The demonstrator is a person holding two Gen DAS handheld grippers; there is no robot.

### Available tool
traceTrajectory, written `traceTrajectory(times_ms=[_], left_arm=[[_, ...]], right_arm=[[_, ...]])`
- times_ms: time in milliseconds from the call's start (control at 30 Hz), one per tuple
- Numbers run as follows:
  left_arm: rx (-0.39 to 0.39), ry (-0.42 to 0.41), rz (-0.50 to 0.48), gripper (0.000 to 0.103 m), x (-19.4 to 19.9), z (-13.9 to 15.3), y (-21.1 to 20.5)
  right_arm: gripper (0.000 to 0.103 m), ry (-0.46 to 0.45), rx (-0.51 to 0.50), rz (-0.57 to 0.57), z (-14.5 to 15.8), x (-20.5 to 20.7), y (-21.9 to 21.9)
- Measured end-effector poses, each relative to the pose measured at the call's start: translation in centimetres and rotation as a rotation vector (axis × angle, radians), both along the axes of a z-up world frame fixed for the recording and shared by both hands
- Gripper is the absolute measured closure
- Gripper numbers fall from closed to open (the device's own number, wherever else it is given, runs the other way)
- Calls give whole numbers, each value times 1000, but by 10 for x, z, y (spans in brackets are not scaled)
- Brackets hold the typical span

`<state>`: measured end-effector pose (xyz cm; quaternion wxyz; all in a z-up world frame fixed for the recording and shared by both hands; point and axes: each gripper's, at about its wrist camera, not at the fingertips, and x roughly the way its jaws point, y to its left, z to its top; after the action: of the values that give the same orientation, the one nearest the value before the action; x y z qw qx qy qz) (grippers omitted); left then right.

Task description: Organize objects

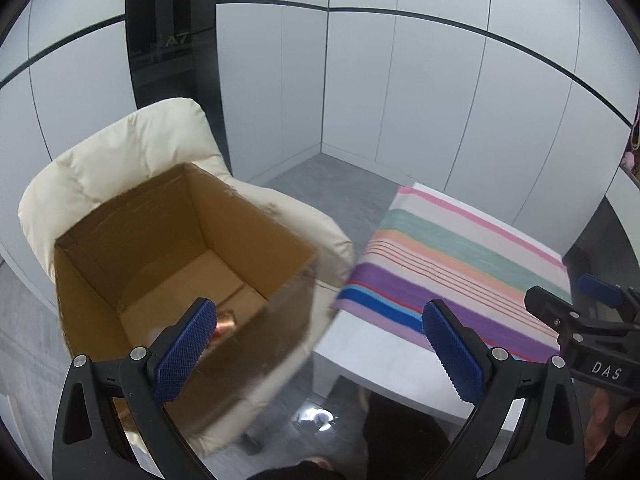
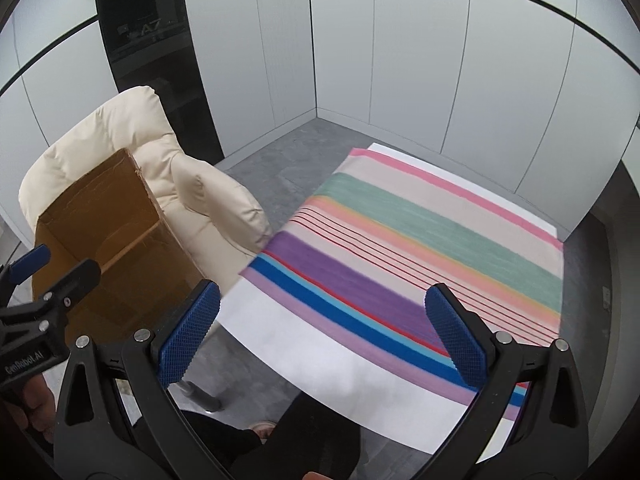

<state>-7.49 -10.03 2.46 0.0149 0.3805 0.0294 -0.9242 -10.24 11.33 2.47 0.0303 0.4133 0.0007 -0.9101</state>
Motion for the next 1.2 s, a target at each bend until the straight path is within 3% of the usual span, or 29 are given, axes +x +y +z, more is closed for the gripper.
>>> traceTrajectory(times_ms=[200, 400, 667, 1200], left_arm=[[-37, 26, -37, 0, 28, 7, 22], [-51, 42, 25, 0, 63, 14, 30], [-75, 11, -34, 0, 87, 11, 42], [-71, -37, -6, 0, 88, 4, 41]], right_arm=[[0, -7, -28, -53, 5, 27, 32], [0, -27, -22, -42, 3, 67, 41], [0, -32, -42, -53, 6, 112, 51], [0, -49, -17, -61, 1, 111, 51]])
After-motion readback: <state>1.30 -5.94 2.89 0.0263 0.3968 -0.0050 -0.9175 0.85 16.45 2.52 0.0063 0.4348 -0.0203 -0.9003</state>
